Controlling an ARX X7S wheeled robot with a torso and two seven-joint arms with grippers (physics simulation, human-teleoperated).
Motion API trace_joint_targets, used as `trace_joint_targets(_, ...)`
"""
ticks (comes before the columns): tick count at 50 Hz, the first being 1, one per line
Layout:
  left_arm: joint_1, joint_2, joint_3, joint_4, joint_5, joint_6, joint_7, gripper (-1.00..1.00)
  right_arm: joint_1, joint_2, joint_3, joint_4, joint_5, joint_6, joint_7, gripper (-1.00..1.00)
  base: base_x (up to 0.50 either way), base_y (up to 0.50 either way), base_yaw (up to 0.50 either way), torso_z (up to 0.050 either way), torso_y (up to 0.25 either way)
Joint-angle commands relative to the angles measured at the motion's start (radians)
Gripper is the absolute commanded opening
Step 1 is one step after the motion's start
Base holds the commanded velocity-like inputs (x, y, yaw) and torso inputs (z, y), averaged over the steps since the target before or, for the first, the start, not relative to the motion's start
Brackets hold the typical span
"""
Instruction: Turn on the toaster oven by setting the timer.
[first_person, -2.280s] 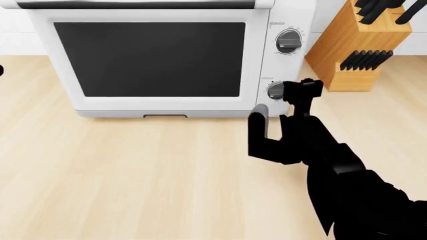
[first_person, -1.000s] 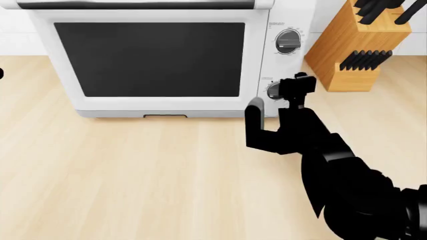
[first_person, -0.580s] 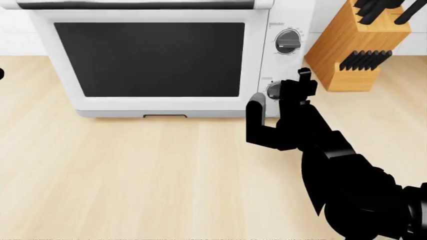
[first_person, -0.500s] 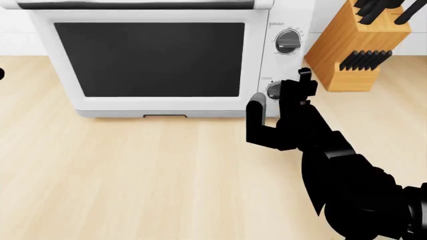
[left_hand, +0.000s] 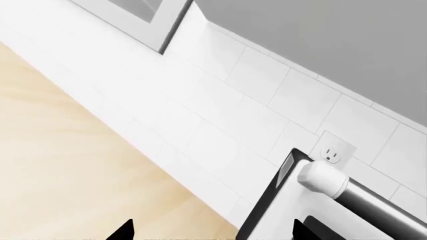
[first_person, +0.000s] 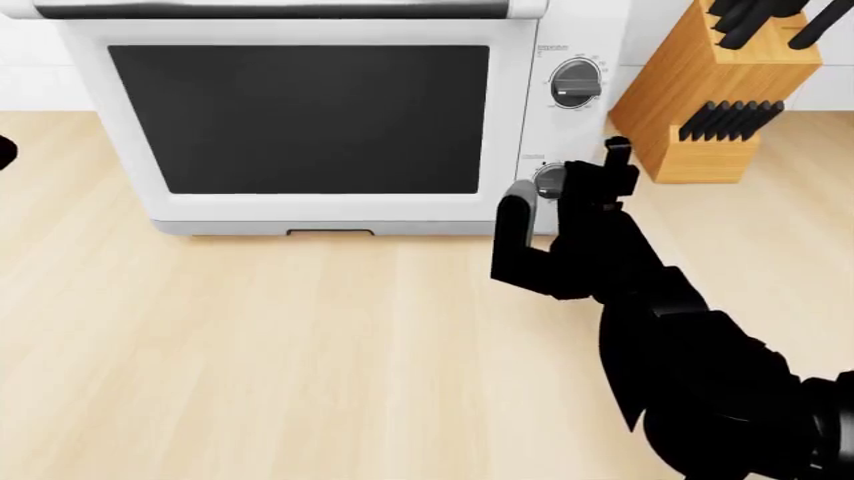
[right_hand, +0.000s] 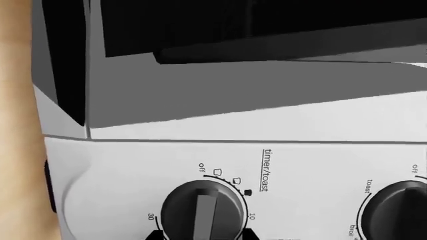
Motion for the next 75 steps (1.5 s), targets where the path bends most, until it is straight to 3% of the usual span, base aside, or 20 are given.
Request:
trace_joint_targets(1,0.005,0.000,0.005,-0.001,-0.007,0.006,-0.004,1.00,-0.016,-0.013,0.065,0.032,0.009,0.011,-0.025,-1.00,0.00,0.00,0.01,0.000,0.000)
trace_joint_targets(54,0.036,-0.006,0.019,0.001,-0.031,0.036,-0.018,1.00,-0.140,-0.060,0.431,0.061,0.178,-0.005,0.063,-1.00,0.01,0.00,0.01,0.000,0.000)
trace_joint_targets(75,0.045,-0.010,0.026,0.000,-0.029,0.047,-0.017,1.00,-0.156,-0.067,0.459,0.055,0.189,0.001,0.076,-1.00,0.01,0.00,0.01,0.000,0.000)
